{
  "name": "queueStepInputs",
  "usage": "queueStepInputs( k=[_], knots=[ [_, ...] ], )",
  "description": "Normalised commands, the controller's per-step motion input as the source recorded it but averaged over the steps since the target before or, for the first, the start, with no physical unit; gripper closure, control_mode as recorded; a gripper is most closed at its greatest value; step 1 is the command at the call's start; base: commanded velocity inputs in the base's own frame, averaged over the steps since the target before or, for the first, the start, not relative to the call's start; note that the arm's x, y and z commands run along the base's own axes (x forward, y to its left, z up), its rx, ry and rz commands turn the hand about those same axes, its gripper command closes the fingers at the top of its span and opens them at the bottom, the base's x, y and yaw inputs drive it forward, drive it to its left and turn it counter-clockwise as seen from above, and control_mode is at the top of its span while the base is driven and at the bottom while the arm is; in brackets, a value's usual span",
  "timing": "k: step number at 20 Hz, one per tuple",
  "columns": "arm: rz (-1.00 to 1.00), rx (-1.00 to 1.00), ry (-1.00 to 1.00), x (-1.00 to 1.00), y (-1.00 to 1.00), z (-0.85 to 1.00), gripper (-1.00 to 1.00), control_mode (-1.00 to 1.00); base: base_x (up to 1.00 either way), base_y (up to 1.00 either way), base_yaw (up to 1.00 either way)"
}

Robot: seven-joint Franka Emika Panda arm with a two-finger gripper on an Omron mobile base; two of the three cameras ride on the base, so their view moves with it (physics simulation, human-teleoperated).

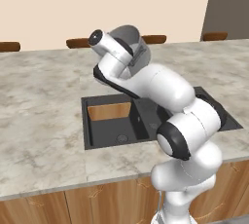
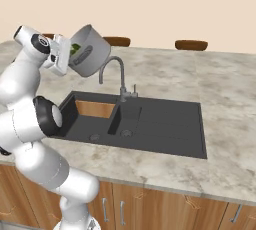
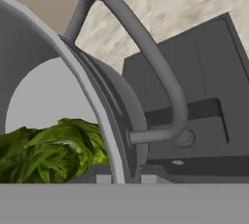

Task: Dump the lettuce from the pot into the sink. Then turn on the water and wash the lettuce. Then turn off the water and put the lettuce back in the pot.

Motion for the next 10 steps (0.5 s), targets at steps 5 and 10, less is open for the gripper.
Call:
queueStepInputs(
  k=[5,10],
  knots=[
    [-0.01,-0.07,0.01,0.26,-0.03,0.0,1.0,-1.0,0.0,0.0,0.0],
    [0.0,-0.12,0.01,0.21,-0.02,0.06,1.0,-1.0,0.0,0.0,0.0]
  ],
)
